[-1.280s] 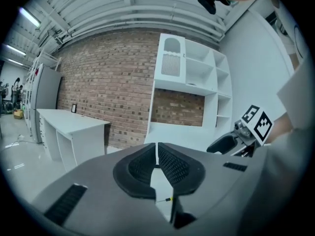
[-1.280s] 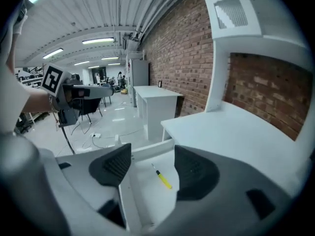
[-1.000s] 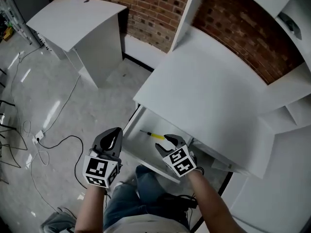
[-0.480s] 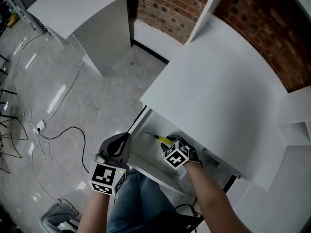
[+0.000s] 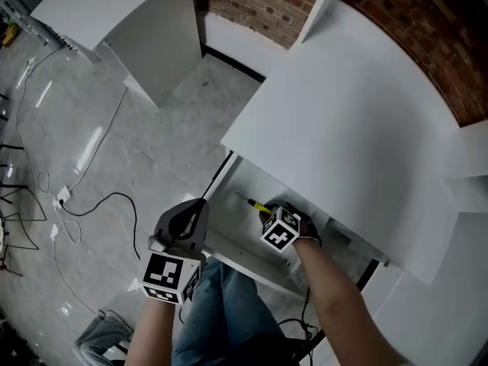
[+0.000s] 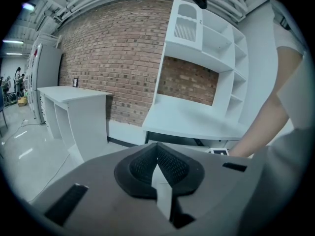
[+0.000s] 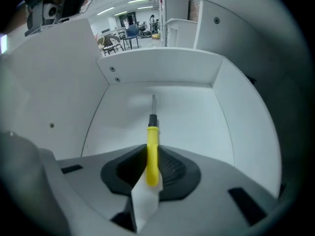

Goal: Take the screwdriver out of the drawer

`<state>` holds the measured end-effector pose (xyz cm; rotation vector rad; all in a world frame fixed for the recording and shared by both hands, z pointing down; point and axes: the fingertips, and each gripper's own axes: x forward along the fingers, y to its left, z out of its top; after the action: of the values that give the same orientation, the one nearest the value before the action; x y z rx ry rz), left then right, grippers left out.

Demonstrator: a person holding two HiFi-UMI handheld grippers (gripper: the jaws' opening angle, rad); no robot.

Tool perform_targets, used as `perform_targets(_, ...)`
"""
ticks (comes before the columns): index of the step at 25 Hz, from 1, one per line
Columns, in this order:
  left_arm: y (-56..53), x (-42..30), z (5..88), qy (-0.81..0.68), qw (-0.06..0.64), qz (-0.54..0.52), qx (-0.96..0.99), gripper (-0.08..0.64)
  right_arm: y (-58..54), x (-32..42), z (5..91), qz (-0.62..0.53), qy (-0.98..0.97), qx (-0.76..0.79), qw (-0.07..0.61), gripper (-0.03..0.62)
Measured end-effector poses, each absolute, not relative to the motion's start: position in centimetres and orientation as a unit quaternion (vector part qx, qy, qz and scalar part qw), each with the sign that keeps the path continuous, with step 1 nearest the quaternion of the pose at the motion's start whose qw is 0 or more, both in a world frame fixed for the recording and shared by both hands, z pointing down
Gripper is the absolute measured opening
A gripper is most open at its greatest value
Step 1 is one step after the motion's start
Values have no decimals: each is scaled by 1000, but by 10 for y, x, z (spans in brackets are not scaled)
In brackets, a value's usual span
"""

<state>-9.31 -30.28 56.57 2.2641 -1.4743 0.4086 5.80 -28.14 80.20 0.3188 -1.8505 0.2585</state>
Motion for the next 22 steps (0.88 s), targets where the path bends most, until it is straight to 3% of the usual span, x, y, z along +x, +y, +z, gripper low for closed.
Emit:
perform_targets(8,-291,-86,555,-507,204,159,822,14,-277,48,747,148,-817,188,524,74)
perform_targets(22,-282,-65,467,-482,139,104,859,12,-253,49,588,126,-846,304,419,74)
